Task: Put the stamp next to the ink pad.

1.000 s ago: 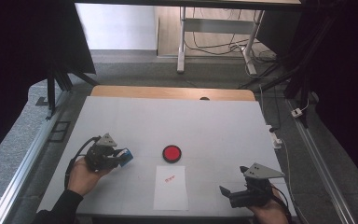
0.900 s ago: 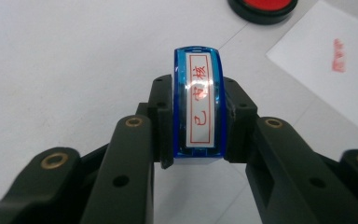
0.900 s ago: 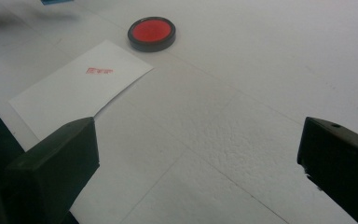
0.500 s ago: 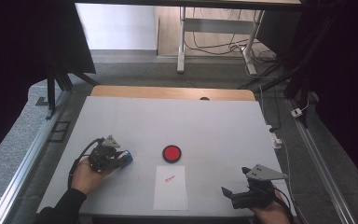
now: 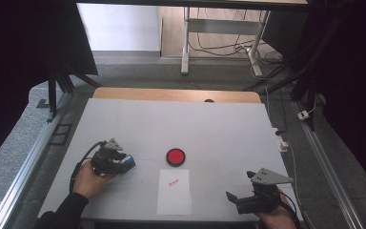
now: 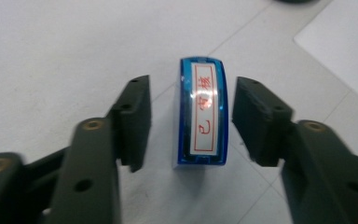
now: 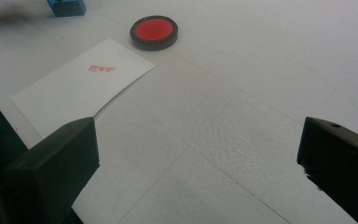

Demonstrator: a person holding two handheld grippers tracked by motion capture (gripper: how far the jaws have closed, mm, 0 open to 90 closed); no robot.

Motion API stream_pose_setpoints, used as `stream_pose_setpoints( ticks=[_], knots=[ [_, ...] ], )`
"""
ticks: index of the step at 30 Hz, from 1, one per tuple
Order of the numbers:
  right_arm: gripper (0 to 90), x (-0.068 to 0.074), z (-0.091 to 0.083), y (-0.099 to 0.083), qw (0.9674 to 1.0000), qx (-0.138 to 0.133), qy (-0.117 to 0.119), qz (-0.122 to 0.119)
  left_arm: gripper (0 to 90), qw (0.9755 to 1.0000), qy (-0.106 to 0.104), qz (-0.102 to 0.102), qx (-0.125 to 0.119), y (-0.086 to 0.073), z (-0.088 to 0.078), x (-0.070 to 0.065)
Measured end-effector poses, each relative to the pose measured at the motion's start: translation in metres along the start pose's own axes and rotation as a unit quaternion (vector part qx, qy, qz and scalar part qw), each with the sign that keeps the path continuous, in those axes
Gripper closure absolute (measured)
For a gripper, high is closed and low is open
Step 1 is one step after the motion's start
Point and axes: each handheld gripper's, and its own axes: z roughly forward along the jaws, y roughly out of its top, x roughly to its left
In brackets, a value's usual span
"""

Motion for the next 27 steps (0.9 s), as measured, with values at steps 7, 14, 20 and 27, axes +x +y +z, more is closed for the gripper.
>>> stream_pose_setpoints(
  ticks=[7,14,20,27],
  knots=[
    [0.0,0.000,0.000,0.000,1.0000,0.000,0.000,0.001,28.5,0.9987,-0.019,-0.012,-0.047,0.002,-0.021,-0.002],
    [0.0,-0.001,-0.001,0.000,1.0000,0.004,-0.001,0.003,16.5,0.9946,-0.048,-0.012,-0.091,0.000,-0.043,-0.014],
    [0.0,-0.002,-0.002,-0.001,0.9999,0.000,-0.005,0.015,14.4,0.9897,-0.075,-0.027,-0.119,-0.013,-0.062,-0.021],
    [0.0,-0.004,-0.004,-0.002,0.9997,0.004,-0.008,0.022,8.6,0.9881,-0.065,-0.042,-0.133,-0.035,-0.081,-0.027]
  ],
)
